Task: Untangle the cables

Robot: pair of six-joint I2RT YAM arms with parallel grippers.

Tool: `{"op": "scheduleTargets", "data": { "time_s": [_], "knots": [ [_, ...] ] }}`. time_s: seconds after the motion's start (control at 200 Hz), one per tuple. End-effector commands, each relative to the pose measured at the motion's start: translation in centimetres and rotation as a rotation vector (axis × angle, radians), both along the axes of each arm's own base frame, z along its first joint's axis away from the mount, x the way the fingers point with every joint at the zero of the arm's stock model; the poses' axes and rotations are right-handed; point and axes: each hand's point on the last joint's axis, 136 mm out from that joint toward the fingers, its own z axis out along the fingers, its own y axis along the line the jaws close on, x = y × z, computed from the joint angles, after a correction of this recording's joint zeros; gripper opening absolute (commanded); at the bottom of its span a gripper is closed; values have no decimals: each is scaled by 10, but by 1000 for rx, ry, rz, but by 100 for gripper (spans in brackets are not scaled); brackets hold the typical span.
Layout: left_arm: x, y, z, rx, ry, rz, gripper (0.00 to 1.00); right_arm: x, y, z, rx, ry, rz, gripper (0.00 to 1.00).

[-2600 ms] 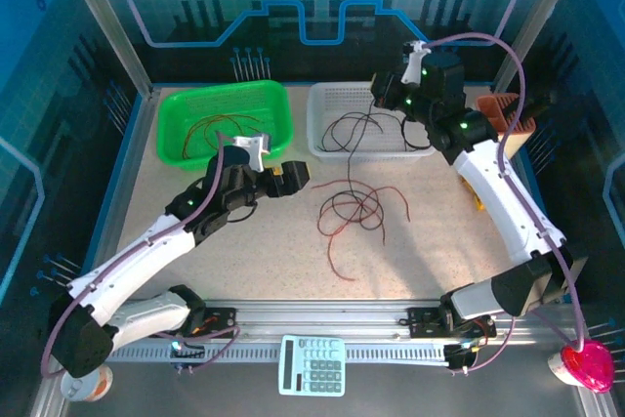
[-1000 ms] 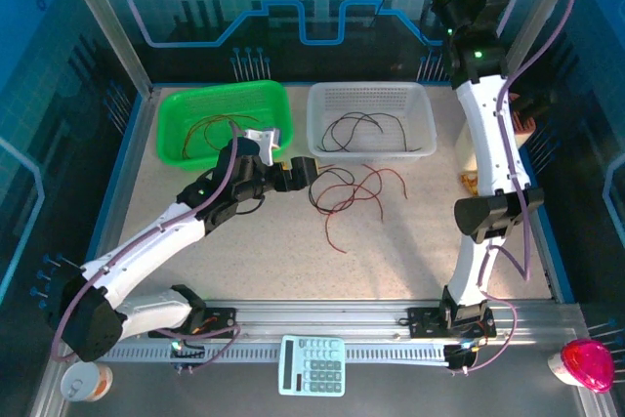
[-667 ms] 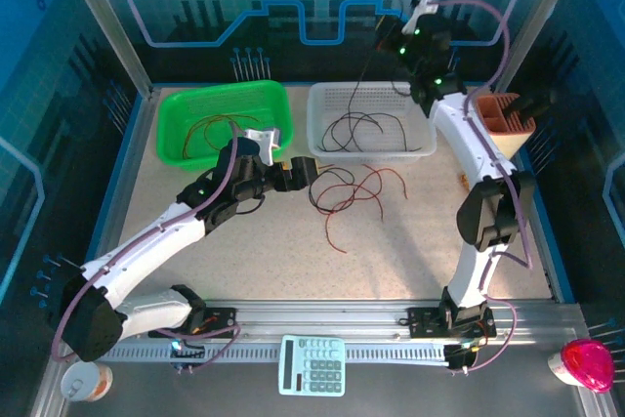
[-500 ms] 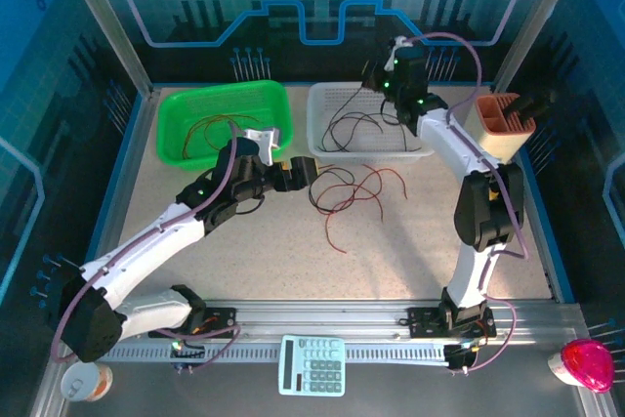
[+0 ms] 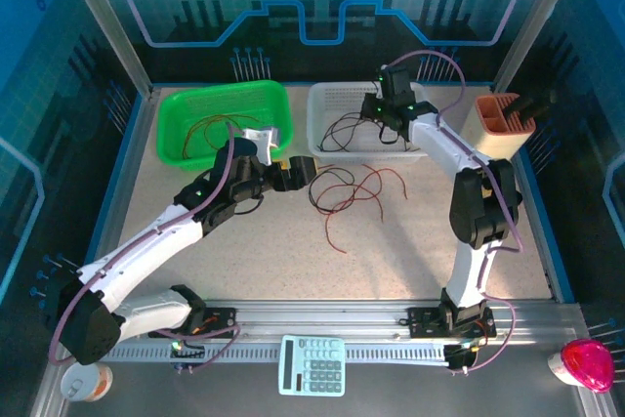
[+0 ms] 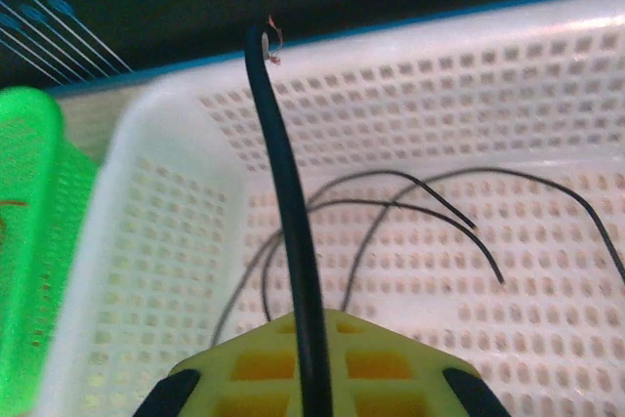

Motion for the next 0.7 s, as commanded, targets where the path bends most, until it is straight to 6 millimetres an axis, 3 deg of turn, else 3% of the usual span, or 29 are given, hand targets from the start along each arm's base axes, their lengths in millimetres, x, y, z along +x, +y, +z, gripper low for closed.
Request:
{"op": "scheduleTargets", "data": {
  "time_s": [0.0,0.23,0.37,0.48,0.545,0.695],
  "knots": [
    [0,-2,16,-29,-36,-3,99,-15,-16,-39,-73,138,-11,0],
    [0,-1,18,-23,-38,5,99,-22,-22,-60,-87,236,-11,0],
    [0,0,17,-23,-35,10,99,-24,-23,-58,-74,270,-2,28],
    [0,0,19,-23,-35,11,99,-22,-21,-35,-34,225,14,56],
    [1,1,18,-18,-35,15,99,-22,-18,-16,-7,187,27,66],
    [2,3,15,-7,-31,23,99,-23,-16,32,22,98,46,76]
  ]
}}
